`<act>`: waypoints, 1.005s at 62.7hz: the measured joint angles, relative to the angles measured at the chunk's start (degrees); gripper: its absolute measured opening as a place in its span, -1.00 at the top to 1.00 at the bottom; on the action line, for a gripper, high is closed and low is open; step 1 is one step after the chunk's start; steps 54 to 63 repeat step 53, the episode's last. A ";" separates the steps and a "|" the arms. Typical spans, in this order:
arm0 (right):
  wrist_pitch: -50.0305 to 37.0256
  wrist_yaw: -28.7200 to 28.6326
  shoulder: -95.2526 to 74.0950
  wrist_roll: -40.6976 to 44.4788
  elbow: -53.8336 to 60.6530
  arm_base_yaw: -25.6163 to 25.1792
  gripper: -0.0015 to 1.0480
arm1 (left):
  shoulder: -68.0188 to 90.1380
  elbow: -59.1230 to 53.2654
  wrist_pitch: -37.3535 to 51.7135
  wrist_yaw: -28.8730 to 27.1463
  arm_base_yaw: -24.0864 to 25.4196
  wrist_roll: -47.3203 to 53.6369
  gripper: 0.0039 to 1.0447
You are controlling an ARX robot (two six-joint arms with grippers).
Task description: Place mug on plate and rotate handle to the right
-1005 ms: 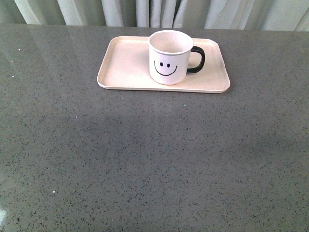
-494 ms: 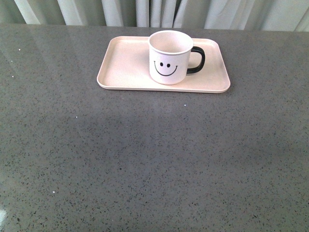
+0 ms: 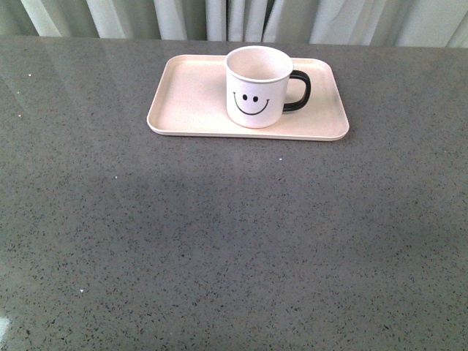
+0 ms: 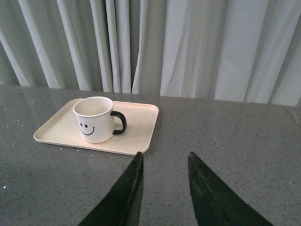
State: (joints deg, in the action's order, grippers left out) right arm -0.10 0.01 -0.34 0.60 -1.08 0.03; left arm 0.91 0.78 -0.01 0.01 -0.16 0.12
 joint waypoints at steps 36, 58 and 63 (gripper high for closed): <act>0.00 0.00 0.00 -0.02 0.00 0.00 -0.82 | 0.00 0.00 0.00 0.00 0.00 0.00 -0.83; 0.00 0.00 0.00 -0.02 0.00 0.00 -0.82 | 0.00 0.00 0.00 0.00 0.00 0.00 -0.83; 0.00 0.00 0.00 -0.02 0.00 0.00 -0.82 | 0.00 0.00 0.00 0.00 0.00 0.00 -0.83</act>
